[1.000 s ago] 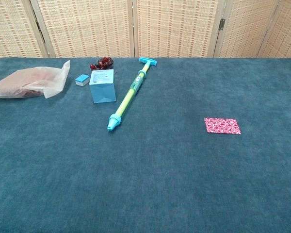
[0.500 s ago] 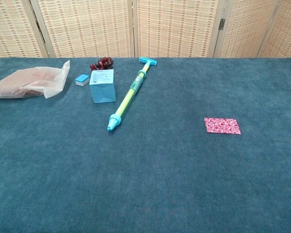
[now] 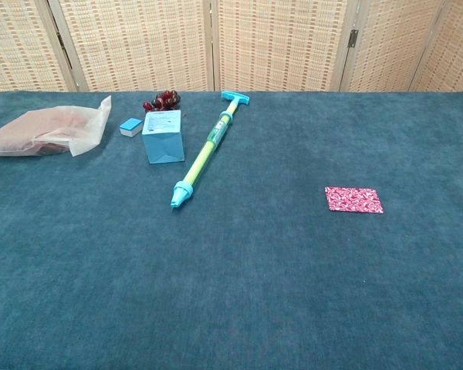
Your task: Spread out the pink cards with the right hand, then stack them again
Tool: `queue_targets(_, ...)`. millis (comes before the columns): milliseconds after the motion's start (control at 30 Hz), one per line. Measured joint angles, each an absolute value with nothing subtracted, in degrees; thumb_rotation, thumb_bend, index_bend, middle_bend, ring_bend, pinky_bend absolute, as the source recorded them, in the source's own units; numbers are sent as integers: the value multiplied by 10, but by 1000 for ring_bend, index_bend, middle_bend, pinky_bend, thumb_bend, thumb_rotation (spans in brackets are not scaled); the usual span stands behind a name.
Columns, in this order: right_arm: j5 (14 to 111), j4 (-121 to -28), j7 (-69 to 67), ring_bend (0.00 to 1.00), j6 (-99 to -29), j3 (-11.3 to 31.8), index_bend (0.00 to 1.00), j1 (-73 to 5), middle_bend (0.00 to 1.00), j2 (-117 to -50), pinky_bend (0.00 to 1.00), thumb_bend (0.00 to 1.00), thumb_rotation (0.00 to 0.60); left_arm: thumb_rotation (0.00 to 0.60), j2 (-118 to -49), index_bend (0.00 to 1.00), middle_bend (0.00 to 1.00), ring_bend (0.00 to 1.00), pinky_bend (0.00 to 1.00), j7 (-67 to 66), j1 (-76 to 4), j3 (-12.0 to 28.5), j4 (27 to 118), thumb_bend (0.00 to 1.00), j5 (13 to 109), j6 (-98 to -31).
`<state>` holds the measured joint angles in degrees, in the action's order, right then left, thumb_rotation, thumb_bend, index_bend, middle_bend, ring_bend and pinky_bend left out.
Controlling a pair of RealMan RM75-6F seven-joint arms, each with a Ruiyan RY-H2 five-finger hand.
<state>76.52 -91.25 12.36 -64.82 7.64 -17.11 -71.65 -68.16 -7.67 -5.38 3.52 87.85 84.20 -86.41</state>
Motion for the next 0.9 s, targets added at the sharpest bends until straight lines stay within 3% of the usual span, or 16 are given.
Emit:
queue_targets(200, 715, -927, 146, 1000, -571, 81, 153, -216, 1000, -720, 1000, 142, 600, 600, -683, 119, 32, 48, 127, -73, -52, 34, 875, 256, 842, -865)
queue_targets(600, 608, -917, 196, 1000, -459, 88, 163, -308, 1000, -747, 1000, 360, 600, 600, -683, 128, 32, 48, 128, -67, -48, 34, 868, 257, 837, -865)
queue_targets(900, 533, -890, 230, 1000, -421, 82, 163, -364, 1000, -778, 1000, 367, 600, 600, -686, 128, 32, 48, 127, -57, -43, 33, 858, 256, 832, -865)
